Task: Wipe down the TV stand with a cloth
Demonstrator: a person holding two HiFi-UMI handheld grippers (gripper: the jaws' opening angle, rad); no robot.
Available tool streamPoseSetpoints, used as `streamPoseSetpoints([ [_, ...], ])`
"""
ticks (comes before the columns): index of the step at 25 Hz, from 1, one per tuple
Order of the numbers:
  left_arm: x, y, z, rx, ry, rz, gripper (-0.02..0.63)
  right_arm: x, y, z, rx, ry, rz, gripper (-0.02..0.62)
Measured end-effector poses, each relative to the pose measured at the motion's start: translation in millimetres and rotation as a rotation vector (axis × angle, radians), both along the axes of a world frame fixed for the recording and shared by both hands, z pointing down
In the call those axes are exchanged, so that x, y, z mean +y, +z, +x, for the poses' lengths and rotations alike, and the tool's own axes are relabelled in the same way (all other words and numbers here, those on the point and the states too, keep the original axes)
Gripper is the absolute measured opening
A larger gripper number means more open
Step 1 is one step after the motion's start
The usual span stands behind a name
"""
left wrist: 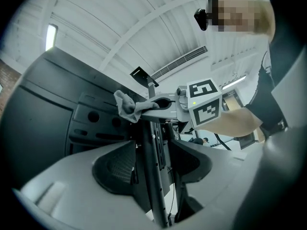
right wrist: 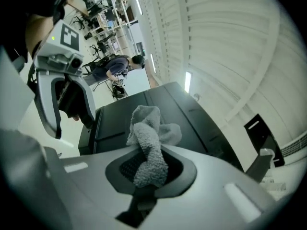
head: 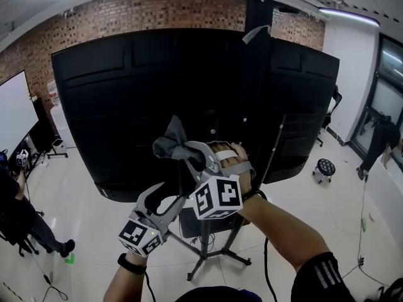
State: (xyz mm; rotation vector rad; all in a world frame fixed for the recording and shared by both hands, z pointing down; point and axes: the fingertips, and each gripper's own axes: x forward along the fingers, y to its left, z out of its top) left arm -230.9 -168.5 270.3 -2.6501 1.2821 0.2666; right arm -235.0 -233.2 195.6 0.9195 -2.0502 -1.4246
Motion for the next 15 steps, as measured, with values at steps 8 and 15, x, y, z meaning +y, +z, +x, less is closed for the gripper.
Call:
streamPoseSetpoints([
  [8, -4.8, -21.0, 34.0, -0.005, 0.011, 0.035, 0.249, 1.9, -63.9, 64.0, -0.136, -0.015, 0.038, 0.032],
  [15, -14.7, -42.0, 59.0, -0.009, 0.002, 0.064, 0.249, -32.2, -63.5, 99.4, -0.144, -0.015, -0.014, 0.032],
])
